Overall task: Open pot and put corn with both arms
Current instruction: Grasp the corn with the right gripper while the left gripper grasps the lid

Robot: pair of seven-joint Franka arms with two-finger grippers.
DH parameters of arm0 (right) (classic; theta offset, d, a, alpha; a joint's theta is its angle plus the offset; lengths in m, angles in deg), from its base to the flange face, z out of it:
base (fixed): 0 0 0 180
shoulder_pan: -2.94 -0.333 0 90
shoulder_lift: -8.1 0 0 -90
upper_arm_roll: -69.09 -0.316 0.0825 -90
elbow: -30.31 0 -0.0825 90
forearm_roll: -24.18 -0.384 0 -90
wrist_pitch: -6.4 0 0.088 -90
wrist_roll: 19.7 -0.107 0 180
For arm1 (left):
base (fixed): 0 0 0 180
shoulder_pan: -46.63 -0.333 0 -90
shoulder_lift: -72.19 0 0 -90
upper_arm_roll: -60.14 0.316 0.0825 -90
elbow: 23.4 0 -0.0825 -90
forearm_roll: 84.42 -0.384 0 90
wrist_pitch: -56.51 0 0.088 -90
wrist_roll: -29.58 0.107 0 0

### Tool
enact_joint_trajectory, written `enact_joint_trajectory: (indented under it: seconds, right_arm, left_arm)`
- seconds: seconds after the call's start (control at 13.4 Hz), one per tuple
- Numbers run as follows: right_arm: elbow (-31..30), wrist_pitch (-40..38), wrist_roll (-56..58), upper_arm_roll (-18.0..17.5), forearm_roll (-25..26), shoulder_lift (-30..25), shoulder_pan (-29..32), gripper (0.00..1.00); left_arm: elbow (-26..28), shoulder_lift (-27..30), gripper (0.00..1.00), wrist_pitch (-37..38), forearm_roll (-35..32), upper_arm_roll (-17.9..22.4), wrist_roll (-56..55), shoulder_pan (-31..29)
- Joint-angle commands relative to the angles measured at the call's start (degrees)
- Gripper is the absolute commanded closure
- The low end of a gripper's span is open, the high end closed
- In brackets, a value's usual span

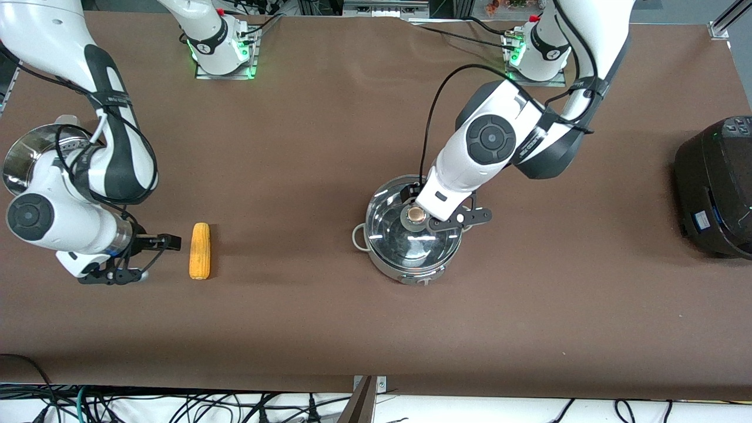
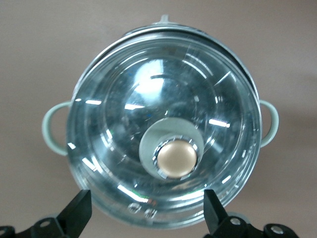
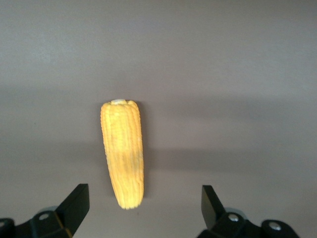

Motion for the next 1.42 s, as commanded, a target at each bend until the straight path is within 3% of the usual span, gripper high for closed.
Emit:
enact_joint_trajectory:
  seconds: [0.0,0.3,0.6,0.82,0.97,1.34]
  right_arm:
    - [-0.46,2.8,-0.78,-0.24,-0.79,1.45,-1.26,0.0]
    - [-2.74,9.9,-1.05,-0.24,-0.79,4.08,-2.24,0.0]
    - [-4.68,14.14,-1.05,-0.33,-0.79,5.58,-2.41,0.0]
    - [-5.56,14.23,-1.4,-0.33,-0.88,6.2,-2.24,0.0]
    - [-7.05,15.02,-1.48,-0.33,-0.88,6.37,-1.97,0.0]
    - [-8.55,15.2,-1.48,-0.24,-0.88,6.37,-1.36,0.01]
  left_arm:
    - [-2.82,-3.24,0.01,-2.39,-1.49,0.56,-1.42,1.06]
    - [-3.69,-4.73,0.01,-4.06,-1.58,2.49,-1.6,3.07]
    - [-6.51,-6.67,0.01,-4.07,-1.58,10.48,-3.27,11.06]
    - [-6.51,-6.5,0.01,-3.98,-1.58,10.58,-2.74,10.73]
    - [-6.51,-6.5,0.15,-3.98,-1.58,10.58,-2.74,10.55]
    - [-6.42,-6.41,0.73,-3.98,-1.75,10.67,-2.57,10.46]
